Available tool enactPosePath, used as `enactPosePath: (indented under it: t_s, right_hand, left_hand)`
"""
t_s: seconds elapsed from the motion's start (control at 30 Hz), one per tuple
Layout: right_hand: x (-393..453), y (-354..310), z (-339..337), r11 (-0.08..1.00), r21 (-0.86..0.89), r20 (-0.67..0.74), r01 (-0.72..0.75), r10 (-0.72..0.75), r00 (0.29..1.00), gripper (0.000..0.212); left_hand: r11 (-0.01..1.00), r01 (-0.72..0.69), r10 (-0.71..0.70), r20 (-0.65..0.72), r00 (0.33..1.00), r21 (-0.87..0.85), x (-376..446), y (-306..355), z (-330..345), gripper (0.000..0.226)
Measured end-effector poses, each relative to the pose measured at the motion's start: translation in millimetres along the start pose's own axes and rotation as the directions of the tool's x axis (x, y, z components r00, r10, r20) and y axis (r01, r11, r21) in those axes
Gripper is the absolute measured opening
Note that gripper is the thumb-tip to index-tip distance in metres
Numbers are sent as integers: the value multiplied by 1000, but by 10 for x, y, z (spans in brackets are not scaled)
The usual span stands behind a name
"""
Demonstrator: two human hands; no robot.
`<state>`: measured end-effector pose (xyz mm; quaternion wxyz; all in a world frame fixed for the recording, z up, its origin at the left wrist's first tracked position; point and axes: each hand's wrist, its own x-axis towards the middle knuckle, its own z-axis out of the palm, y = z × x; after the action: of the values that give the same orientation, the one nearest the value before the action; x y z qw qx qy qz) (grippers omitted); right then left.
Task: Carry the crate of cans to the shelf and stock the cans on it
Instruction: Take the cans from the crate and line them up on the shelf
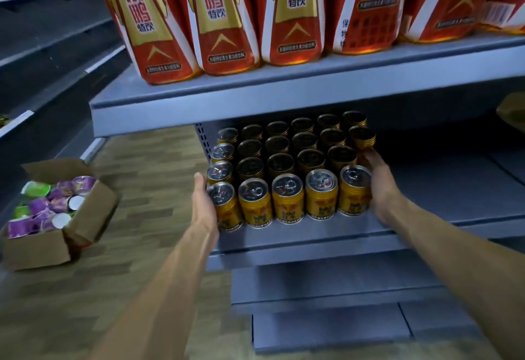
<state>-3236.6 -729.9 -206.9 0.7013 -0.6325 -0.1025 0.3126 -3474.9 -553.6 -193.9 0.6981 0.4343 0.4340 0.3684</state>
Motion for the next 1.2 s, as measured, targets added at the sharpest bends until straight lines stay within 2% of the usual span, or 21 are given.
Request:
enactPosePath:
  t_s: [0.27,0.33,0.37,0.4,0.43,0.47,0.5,0.53,0.57,0.63,0.7,0.73,0.8,0.83,0.9,0.93,0.97,1.03,1.07,1.13,1.2]
  right_hand:
    - [-29,-29,8,998,-70,-17,-2,0,1000,54]
    - [-61,-113,14,992,-125,-76,29,-39,996,51]
    - [-64,-158,38,986,-156,-123,51,-71,990,52]
    - [-57,-206,74,976,-202,-175,78,-115,978,51]
    - [-39,-244,108,951,-286,-241,119,-191,951,47]
    - [-34,-274,131,896,-414,-309,158,-302,902,41]
    - [-40,-287,147,797,-566,-313,209,-443,840,38]
    - [-39,-296,172,643,-716,-229,273,-585,778,39]
    - [-61,-263,212,469,-820,-81,330,-664,744,44]
    - [-85,-136,320,141,-903,236,405,-624,745,58]
    - [-80,-19,482,-49,-912,381,407,-470,796,61]
    - [-75,-15,544,-75,-917,386,391,-407,828,58]
    - [8,-106,576,64,-918,324,393,-451,831,46]
    - [56,-188,550,225,-880,238,418,-553,799,38]
    - [236,-366,367,532,-724,-69,439,-689,721,28]
    - [345,-417,226,611,-693,-191,383,-668,719,28]
    - [434,-429,65,626,-731,-244,270,-610,754,31]
    - [581,-333,-238,514,-853,-213,91,-501,839,33]
    - [623,-271,-339,452,-889,-181,67,-482,857,32]
    - [686,-199,-400,413,-902,-105,124,-490,865,30]
    - [731,-168,-337,477,-849,-19,227,-457,889,41]
  left_hand:
    - [998,45,-45,2,999,36,18,-33,-46,56]
    - [991,50,-52,11,999,125,5,-8,-90,63]
    - [967,20,-19,-6,1000,256,10,10,-131,70]
    - [896,-42,77,-61,995,442,9,26,-153,75]
    - [751,-122,248,-107,963,649,-5,53,-149,76]
    - [563,-209,453,-87,887,799,-48,100,-95,72]
    - [366,-282,605,3,796,887,-111,156,8,67]
    - [173,-323,677,125,725,930,-167,213,143,64]
    - [12,-327,670,235,704,945,-234,255,292,63]
    - [-169,-338,525,375,764,926,-243,184,593,64]
    - [-277,-348,357,432,828,896,-252,21,830,68]
    - [-315,-361,294,452,842,878,-272,-74,908,69]
    - [-317,-372,205,446,871,872,-306,-209,981,64]
    - [-307,-372,197,441,875,876,-297,-232,986,63]
    - [-300,-360,214,430,877,883,-308,-216,972,64]
    - [-309,-359,218,433,875,881,-293,-231,973,65]
    - [-326,-355,221,436,873,876,-302,-240,985,65]
    - [-342,-341,226,429,875,875,-323,-291,1014,64]
    - [-345,-340,229,430,873,875,-339,-312,1034,63]
    - [-342,-337,233,427,874,877,-346,-317,1052,63]
    - [-346,-320,237,412,880,882,-328,-315,1050,66]
